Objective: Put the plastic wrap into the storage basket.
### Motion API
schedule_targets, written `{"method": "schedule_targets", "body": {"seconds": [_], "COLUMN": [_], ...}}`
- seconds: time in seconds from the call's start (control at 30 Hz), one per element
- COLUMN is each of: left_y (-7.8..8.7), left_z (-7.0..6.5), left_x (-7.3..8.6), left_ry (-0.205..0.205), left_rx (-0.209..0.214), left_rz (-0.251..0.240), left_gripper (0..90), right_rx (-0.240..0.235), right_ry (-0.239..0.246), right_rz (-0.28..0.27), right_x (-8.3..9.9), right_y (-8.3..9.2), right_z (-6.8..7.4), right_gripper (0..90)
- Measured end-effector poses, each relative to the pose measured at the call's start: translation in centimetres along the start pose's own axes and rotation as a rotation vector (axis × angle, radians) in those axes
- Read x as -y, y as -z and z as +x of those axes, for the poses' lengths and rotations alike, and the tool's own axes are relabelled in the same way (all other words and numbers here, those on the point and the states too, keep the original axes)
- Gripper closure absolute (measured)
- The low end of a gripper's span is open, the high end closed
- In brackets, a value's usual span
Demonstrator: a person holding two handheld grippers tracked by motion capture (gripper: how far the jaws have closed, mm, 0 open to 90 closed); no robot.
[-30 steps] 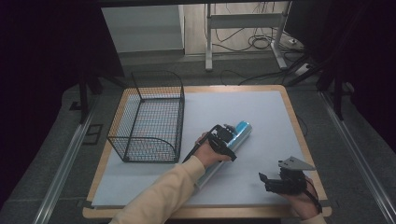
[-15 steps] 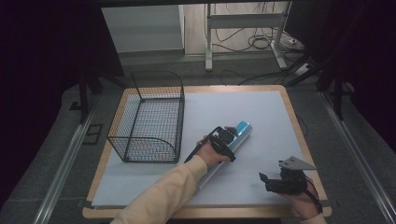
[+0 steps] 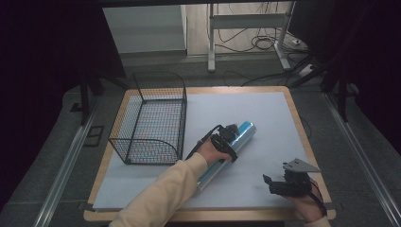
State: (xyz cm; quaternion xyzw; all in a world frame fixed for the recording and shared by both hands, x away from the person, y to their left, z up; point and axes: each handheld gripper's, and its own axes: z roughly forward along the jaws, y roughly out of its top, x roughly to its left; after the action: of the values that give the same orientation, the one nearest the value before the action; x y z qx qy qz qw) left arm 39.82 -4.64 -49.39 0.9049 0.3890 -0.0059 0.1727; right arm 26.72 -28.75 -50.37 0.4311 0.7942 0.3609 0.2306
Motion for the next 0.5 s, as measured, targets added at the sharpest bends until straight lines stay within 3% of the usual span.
{"method": "schedule_targets", "body": {"seconds": [0.23, 0.5], "left_y": [0.8, 3.3], "left_z": [0.0, 0.1], "left_x": [0.0, -0.5], "left_ry": [-0.010, -0.040], "left_rx": [0.002, -0.013], "left_rz": [-0.004, -0.018], "left_gripper": [30.9, 30.9], "right_rx": [0.003, 0.006], "right_ry": [0.001, -0.001], "right_rz": [-0.002, -0.002], "right_x": [0.0, 0.0], "right_y": [0.1, 0.1], "right_z": [0.0, 0.0], "right_gripper": [11.5, 11.5]}}
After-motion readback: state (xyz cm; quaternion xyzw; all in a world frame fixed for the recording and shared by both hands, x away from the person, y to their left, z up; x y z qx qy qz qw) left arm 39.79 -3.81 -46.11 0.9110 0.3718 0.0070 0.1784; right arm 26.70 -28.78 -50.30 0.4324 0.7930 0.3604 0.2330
